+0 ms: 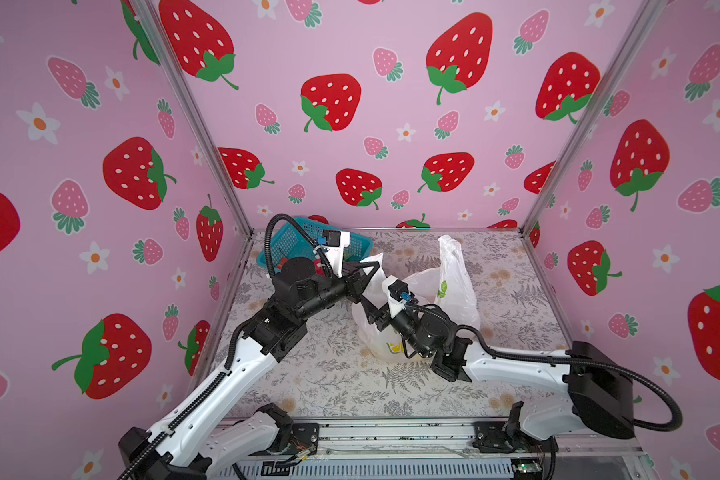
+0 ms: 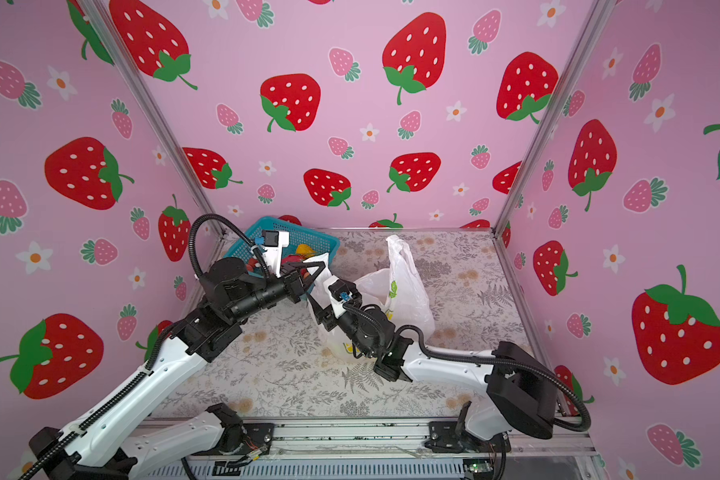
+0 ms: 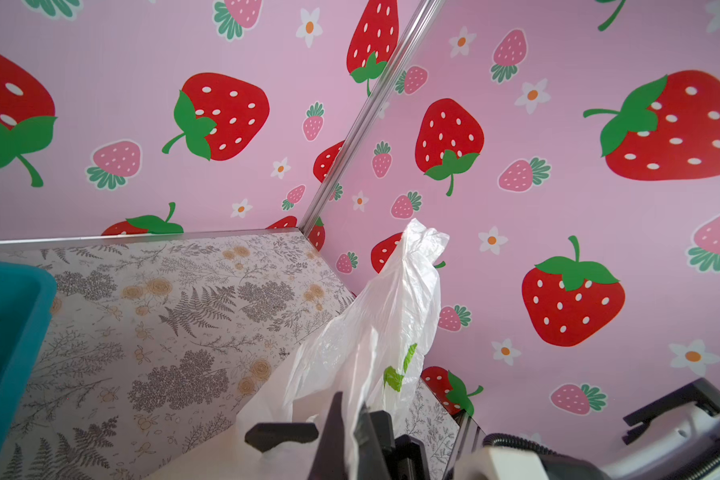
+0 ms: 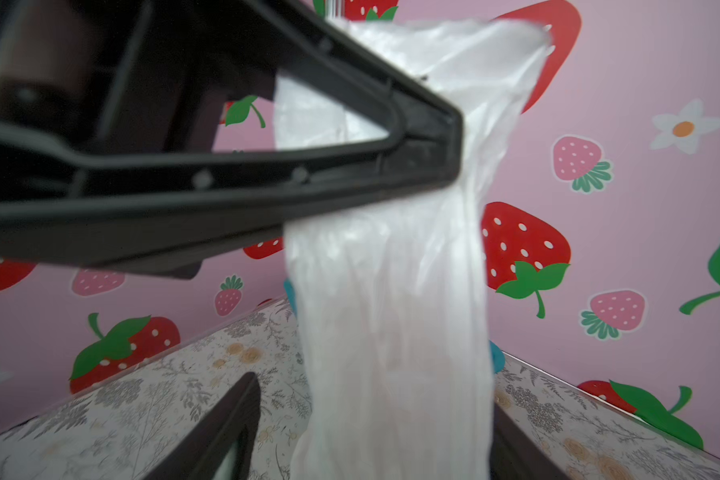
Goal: Place the fake fruits into the plastic bag and tie a complex knot
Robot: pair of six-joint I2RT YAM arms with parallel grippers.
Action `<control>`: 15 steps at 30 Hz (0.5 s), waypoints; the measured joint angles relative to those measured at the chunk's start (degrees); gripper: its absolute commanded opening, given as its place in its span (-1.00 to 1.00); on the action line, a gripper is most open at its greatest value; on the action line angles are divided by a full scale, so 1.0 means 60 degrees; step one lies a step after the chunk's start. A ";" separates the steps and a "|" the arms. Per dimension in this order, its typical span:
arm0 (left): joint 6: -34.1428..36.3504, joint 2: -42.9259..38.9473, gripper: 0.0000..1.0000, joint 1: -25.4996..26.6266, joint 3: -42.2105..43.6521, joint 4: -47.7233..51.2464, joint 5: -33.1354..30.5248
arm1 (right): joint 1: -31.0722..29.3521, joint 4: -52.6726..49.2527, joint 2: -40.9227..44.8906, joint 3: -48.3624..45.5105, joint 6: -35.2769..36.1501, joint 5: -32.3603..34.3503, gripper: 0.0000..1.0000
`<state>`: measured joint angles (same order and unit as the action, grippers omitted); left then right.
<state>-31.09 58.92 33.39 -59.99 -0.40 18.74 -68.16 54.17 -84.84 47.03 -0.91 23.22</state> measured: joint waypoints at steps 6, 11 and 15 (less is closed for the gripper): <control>-0.0827 -0.0120 -1.00 0.0000 0.0251 -0.0200 -0.0138 | -0.0007 0.1064 -0.1016 0.0648 0.0120 0.1563 0.30; -0.1239 -0.0324 -1.00 0.0000 0.0393 -0.0306 -0.0302 | 0.0047 0.1585 -0.1923 0.0903 -0.0328 0.2244 -0.06; -0.1457 -0.0324 -1.00 -0.0004 0.0404 -0.0193 -0.0306 | 0.0047 0.1836 -0.2226 0.0466 -0.0761 0.2532 -0.22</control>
<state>-39.83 56.97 33.36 -57.56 -1.56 16.91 -67.88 65.19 -98.19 49.82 -5.48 38.41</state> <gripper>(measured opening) 0.049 0.409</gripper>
